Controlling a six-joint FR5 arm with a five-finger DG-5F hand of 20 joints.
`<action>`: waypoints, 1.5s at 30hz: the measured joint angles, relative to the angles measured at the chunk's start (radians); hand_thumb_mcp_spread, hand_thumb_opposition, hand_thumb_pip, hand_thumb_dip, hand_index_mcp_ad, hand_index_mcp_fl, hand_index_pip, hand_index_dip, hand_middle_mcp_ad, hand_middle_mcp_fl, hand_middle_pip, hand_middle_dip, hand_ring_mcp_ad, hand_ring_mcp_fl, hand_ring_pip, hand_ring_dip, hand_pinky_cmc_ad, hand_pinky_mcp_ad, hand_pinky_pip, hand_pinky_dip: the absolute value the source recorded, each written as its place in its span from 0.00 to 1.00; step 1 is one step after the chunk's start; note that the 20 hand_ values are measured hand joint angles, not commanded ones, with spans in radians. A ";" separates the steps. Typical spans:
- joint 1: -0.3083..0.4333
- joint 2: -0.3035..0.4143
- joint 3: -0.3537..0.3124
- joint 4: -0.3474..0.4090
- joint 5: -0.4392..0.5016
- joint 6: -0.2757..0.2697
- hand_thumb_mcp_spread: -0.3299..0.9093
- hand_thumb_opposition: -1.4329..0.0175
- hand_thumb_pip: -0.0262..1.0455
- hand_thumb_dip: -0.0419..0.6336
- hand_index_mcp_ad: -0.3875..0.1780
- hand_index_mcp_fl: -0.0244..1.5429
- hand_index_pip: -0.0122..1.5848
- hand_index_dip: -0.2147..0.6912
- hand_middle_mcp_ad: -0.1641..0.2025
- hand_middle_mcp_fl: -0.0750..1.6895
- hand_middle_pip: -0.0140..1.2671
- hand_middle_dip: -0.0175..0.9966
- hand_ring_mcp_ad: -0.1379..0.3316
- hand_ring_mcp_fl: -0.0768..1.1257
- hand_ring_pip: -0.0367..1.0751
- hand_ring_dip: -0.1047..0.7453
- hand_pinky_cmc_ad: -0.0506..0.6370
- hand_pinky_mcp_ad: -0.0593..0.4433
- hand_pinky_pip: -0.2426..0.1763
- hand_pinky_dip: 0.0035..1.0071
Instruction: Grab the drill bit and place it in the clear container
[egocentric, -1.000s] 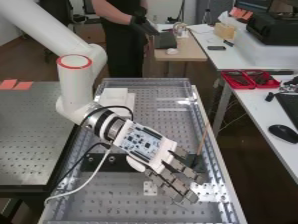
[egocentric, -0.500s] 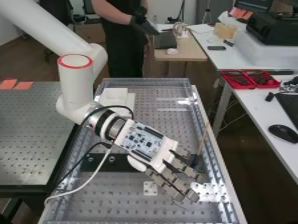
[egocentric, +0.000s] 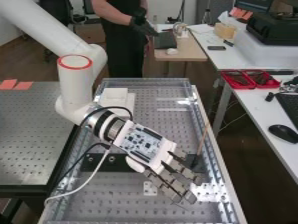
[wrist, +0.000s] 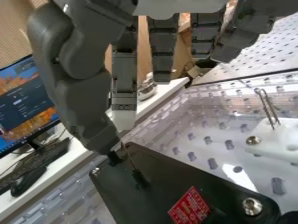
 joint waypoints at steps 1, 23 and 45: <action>0.000 0.000 -0.001 0.002 0.000 0.000 0.69 0.38 0.52 0.56 0.52 0.22 0.75 0.68 0.67 0.16 0.11 0.22 0.75 0.06 0.10 0.13 0.51 0.39 0.35 0.13; -0.001 -0.008 0.008 0.013 -0.003 -0.011 0.75 0.35 0.50 0.55 0.47 0.33 0.83 0.71 0.67 0.17 0.11 0.22 0.75 0.07 0.10 0.13 0.53 0.39 0.36 0.14; -0.008 -0.013 0.018 0.008 -0.019 -0.008 0.75 0.35 0.49 0.56 0.44 0.32 0.71 0.73 0.68 0.17 0.11 0.22 0.75 0.09 0.09 0.13 0.55 0.40 0.35 0.14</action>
